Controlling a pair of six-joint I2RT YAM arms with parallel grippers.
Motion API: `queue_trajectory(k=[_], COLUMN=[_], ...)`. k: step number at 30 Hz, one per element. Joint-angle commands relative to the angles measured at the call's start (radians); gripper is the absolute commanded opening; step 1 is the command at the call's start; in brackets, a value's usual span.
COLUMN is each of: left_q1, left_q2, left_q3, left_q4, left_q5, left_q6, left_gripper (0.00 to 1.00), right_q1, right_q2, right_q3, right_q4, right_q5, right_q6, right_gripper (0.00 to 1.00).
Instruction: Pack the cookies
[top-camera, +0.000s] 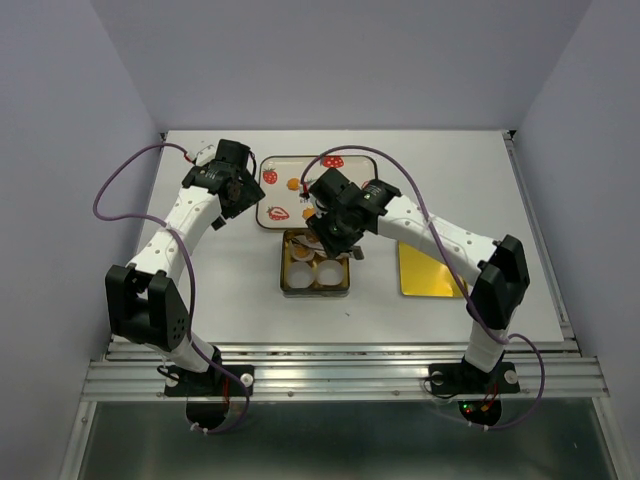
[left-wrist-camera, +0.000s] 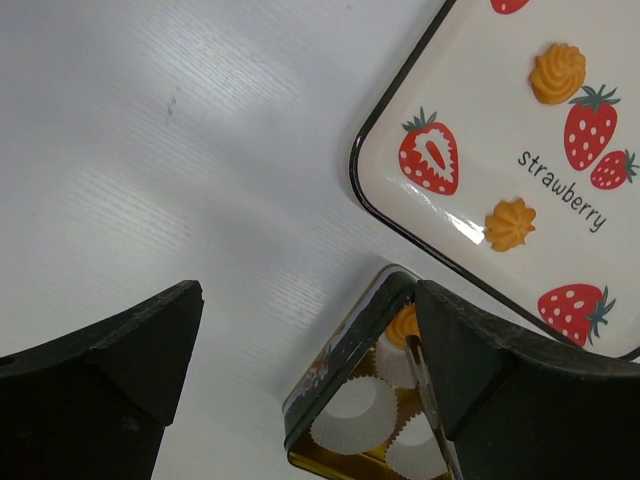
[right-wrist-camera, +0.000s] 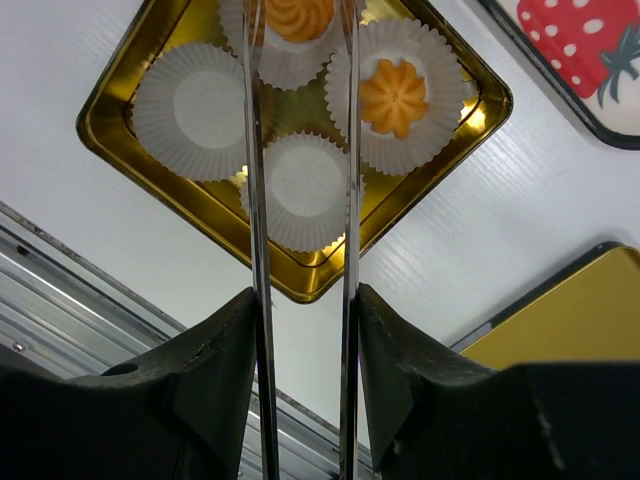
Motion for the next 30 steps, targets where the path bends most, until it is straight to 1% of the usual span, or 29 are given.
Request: queue_trajectory(k=[1,11,15,17,18,20,23,25,26,27,30], left_q1=[-0.004,-0.004,-0.004,-0.005,-0.005,-0.009,-0.021,-0.021,-0.022,-0.022,-0.038], left_q2=[-0.04,-0.029,-0.026,-0.032,-0.043,-0.054,-0.058,-0.058,-0.055,-0.043,-0.043], left_q3=[0.031,0.036,0.026,0.002,-0.01,-0.053,-0.096,-0.119,-0.132,-0.133,-0.158], left_q4=[0.016,0.013,0.012,0.028,0.066,0.134,0.159,0.177,0.185,0.177,0.173], left_q5=[0.0,0.016,0.045,0.098,0.129,0.25,0.313,0.378,0.433,0.445,0.479], left_q6=[0.001,0.011,0.021,0.036,0.072,0.123,0.136,0.165,0.179,0.186,0.206], left_gripper=[0.99,0.99,0.99,0.99,0.99,0.99,0.99,0.99,0.99,0.99,0.99], right_q1=[0.011,0.011,0.011,-0.002,-0.024,-0.049,-0.063,-0.072,-0.084,-0.094,-0.103], right_q2=[-0.07,-0.083,-0.05,-0.023,-0.014,0.028,0.078,0.129,0.144,0.17,0.192], right_q3=[0.13,0.145,0.155,0.173,0.179,0.202,0.254,0.292,0.314,0.348,0.371], right_q4=[0.053,0.102,0.097,0.099,0.1,0.099,0.097,0.085,0.056,0.044,0.001], right_q5=[0.059,0.102,0.214,0.284,0.297,0.279,0.271,0.26,0.256,0.23,0.184], right_q6=[0.039,0.102,0.148,0.203,0.224,0.26,0.254,0.254,0.273,0.283,0.31], right_gripper=[0.47,0.46,0.46,0.46,0.46,0.46,0.46,0.46,0.46,0.46,0.46])
